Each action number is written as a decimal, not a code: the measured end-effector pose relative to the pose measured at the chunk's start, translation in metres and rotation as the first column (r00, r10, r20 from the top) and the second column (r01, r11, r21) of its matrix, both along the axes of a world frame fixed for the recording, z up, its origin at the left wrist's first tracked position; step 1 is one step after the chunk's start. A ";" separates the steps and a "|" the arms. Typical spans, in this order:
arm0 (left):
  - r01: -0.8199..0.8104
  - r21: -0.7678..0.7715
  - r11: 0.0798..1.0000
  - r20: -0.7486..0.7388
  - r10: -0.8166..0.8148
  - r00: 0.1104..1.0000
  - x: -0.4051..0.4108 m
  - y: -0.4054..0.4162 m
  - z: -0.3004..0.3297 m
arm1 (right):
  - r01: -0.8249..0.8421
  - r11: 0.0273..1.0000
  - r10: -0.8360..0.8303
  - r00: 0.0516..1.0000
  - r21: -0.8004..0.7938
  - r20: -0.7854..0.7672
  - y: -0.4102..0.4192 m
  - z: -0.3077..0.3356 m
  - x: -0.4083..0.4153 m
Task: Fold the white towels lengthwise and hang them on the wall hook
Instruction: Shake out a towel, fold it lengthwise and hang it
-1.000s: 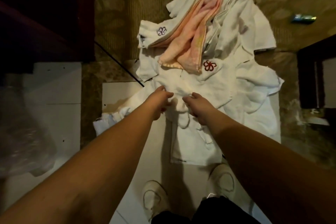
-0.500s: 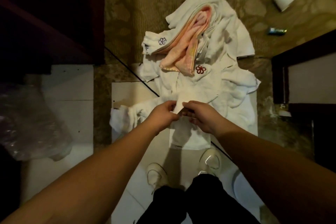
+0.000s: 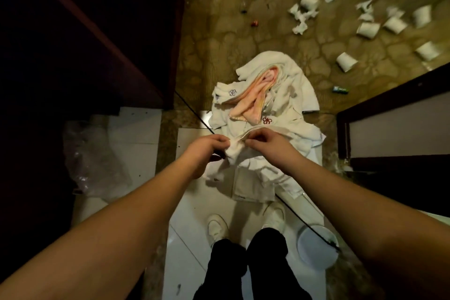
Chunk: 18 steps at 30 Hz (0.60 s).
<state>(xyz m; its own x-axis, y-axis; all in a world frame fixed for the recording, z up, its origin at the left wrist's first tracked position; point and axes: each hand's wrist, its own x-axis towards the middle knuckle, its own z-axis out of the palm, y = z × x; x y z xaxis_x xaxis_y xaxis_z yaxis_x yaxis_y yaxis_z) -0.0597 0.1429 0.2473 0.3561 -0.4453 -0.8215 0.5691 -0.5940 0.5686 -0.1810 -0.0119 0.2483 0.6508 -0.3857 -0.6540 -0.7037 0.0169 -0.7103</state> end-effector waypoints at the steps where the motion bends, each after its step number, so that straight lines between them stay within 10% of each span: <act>1: -0.017 -0.017 1.000 -0.002 0.017 1.000 0.001 0.003 0.020 | -0.026 0.994 0.033 0.997 -0.104 0.064 0.001 0.019 0.002; 7: -0.113 -0.166 0.980 0.009 0.116 0.993 0.003 0.023 0.143 | -0.437 0.622 0.641 0.761 -0.650 0.102 0.012 0.133 0.014; 18: -0.107 -0.324 0.940 0.148 0.163 0.975 -0.005 0.074 0.347 | -0.428 0.281 0.783 0.620 -0.859 -0.053 0.059 0.336 0.025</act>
